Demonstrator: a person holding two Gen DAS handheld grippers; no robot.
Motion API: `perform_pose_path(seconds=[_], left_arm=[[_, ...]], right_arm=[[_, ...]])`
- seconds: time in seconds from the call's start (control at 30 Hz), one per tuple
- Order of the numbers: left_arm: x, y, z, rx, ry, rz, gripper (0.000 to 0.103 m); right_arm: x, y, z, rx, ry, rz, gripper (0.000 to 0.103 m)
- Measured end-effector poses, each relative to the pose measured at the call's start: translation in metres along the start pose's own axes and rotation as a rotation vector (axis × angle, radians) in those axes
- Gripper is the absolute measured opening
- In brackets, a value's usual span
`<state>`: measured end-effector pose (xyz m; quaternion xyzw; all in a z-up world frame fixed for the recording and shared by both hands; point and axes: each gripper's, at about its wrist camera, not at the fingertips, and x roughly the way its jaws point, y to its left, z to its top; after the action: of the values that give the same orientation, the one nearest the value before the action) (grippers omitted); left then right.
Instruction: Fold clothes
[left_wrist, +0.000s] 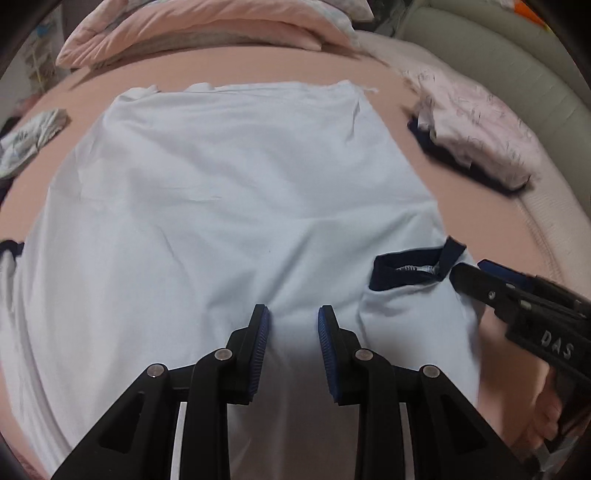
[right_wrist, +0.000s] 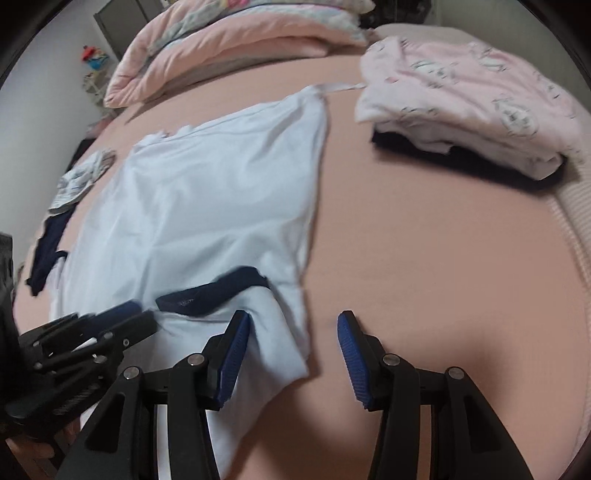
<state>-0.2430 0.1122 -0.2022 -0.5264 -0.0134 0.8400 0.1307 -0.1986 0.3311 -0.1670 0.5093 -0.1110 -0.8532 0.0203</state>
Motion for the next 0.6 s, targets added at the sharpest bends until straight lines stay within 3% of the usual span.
perform_pose_path(seconds=[0.13, 0.2, 0.27, 0.33, 0.43, 0.53, 0.6], left_arm=[[-0.026, -0.001, -0.004, -0.014, -0.057, -0.099, 0.025], [-0.031, -0.011, -0.011, 0.034, -0.045, -0.176, 0.025], [-0.029, -0.022, -0.020, 0.094, -0.025, -0.204, 0.025], [-0.018, -0.030, -0.025, 0.130, 0.005, -0.187, 0.025], [-0.005, -0.024, -0.022, 0.089, 0.017, -0.153, 0.025], [-0.005, -0.010, -0.009, 0.023, 0.019, -0.116, 0.025], [-0.008, -0.003, -0.003, 0.004, 0.011, -0.096, 0.025]], right_arm=[[-0.019, -0.007, 0.000, 0.029, -0.066, 0.008, 0.049], [-0.027, -0.004, 0.000, 0.017, -0.079, 0.051, 0.049], [-0.032, 0.000, 0.001, 0.003, -0.081, 0.085, 0.049], [-0.036, 0.006, -0.003, -0.012, -0.064, 0.111, 0.049], [-0.031, 0.008, -0.014, -0.032, 0.007, 0.113, 0.049], [-0.012, 0.002, -0.015, -0.046, 0.082, 0.037, 0.049], [-0.014, -0.007, -0.010, -0.018, 0.062, 0.009, 0.049]])
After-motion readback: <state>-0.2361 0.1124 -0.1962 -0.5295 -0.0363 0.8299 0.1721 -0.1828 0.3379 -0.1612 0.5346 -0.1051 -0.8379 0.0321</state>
